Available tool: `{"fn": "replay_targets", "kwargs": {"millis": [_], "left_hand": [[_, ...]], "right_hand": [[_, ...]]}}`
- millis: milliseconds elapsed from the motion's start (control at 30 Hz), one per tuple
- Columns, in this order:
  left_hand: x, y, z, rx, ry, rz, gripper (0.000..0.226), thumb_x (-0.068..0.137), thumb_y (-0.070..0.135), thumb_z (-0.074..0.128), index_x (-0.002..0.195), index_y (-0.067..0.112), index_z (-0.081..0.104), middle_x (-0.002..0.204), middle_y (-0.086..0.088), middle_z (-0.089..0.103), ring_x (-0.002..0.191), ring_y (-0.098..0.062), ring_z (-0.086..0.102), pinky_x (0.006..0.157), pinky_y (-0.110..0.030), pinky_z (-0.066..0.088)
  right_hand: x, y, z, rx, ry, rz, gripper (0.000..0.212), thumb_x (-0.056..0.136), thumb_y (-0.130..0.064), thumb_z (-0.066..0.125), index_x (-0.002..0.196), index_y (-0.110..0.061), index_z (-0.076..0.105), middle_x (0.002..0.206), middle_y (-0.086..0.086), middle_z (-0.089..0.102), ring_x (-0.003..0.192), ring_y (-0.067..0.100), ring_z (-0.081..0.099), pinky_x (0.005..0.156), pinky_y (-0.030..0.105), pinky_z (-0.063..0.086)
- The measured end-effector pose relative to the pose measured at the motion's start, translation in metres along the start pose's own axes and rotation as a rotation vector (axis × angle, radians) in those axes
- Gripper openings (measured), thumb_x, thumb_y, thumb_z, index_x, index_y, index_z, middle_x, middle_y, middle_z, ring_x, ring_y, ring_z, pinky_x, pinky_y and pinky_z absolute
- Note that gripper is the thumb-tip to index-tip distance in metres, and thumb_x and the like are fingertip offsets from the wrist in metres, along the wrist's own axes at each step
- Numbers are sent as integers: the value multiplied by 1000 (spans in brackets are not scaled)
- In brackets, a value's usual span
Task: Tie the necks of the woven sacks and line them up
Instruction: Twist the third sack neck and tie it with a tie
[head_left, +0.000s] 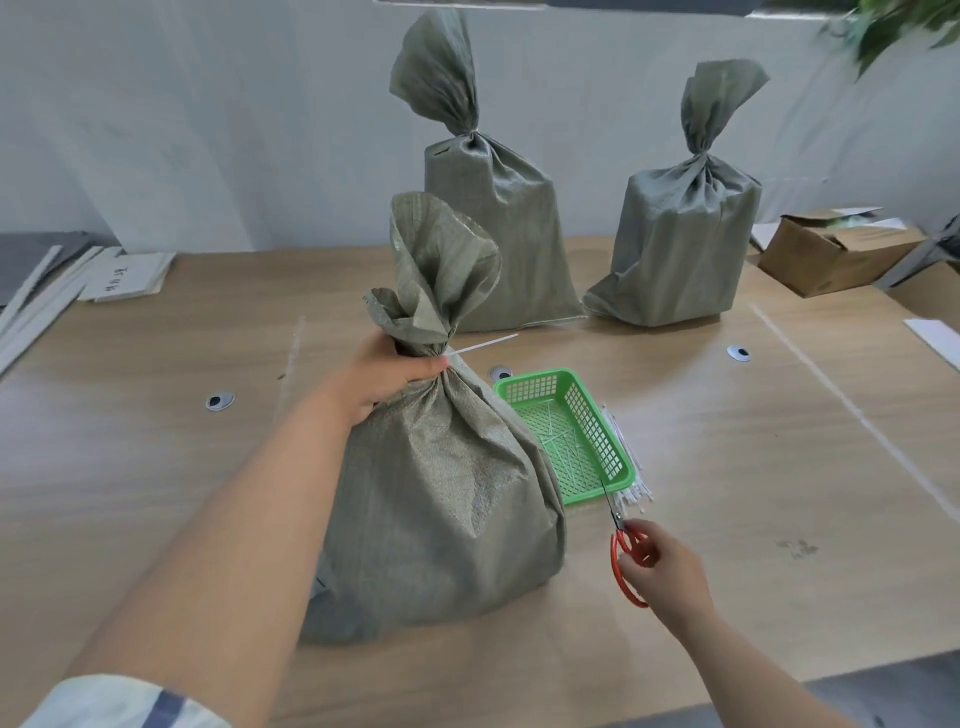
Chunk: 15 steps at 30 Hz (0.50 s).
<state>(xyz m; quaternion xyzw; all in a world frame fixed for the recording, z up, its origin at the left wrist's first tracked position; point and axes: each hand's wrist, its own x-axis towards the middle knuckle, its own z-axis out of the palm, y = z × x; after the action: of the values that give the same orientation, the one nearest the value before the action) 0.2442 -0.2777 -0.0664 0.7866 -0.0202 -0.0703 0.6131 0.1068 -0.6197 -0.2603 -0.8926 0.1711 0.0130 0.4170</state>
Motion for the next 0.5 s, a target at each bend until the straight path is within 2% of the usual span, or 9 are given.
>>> {"fn": "replay_targets", "kwargs": {"millis": [67,200,267,367,500], "left_hand": [[-1,-1,-2,-17,14,0,44,86,10,75,126,13,57,109,7,66,101,-4,61,86,-18,49],[-1,-4,-7,-36,81,6,31,87,17,74,116,13,65,109,1,71,105,-15,66,95,-33,51],[-4,-2,-7,-41,88,10,27,89,19,72,115,12,65,104,4,70,100,-11,65,89,-29,51],[-6,0,-7,-31,112,26,30,92,20,69,119,9,64,99,9,68,93,-5,63,79,-21,49],[-9,0,-4,-34,128,2,24,92,25,69,111,12,67,97,5,70,94,-11,64,83,-27,50]], "right_hand": [[4,-17,-5,153,72,-5,36,77,-12,82,91,-42,69,75,-7,73,78,16,72,69,23,53],[12,-63,-14,385,58,-60,31,74,-17,87,101,-25,73,67,6,70,61,20,63,60,29,47],[11,-93,-17,485,11,-107,32,75,-19,86,103,-23,70,64,9,64,55,16,53,55,28,41],[3,-139,-17,558,-82,-198,26,80,-22,83,100,-25,67,59,-1,56,52,15,47,48,26,37],[-15,-187,-13,606,-224,-267,19,83,-33,79,96,-28,66,64,5,55,48,18,49,46,26,40]]}}
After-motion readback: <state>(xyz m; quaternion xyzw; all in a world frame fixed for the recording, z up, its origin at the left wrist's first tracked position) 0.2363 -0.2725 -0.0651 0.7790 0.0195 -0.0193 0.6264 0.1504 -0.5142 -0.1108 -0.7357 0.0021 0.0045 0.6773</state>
